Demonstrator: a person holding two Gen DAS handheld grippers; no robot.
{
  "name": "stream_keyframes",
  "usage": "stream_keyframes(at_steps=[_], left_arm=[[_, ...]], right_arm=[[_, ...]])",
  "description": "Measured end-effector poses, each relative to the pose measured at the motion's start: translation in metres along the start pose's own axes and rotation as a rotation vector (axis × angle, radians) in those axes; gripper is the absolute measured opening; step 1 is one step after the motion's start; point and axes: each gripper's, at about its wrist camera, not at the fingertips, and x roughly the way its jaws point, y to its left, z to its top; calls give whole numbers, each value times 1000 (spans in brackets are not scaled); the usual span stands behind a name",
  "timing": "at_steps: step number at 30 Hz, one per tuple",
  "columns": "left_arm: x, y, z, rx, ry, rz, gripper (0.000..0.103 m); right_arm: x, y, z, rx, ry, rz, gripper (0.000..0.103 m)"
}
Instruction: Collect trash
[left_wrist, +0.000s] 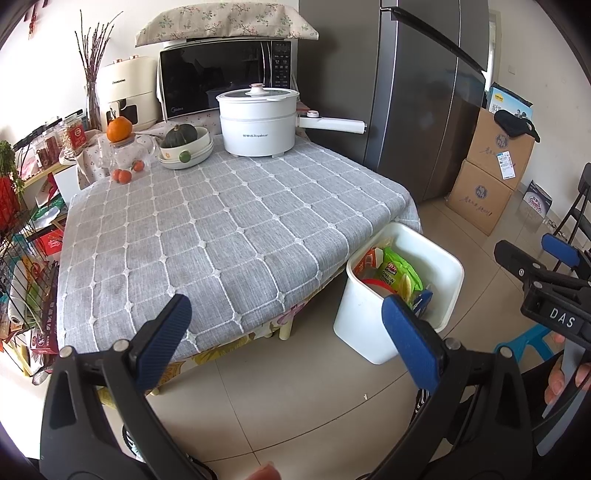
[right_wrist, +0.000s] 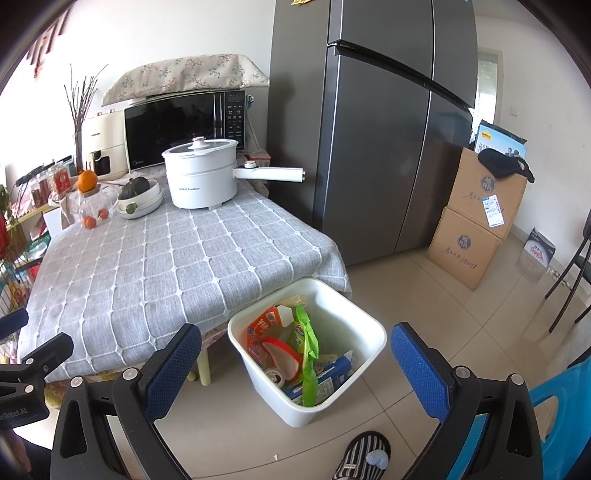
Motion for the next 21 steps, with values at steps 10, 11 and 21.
stream_keyframes(at_steps=[10,11,21], left_arm=[[0,-1,0,0,1,0,102],[0,-1,0,-1,1,0,102],[-6,7,7,-14,-14,-4,102]], right_arm=[[0,0,0,0,0,1,103],[0,0,0,0,0,1,103],[1,1,0,1,4,5,103]])
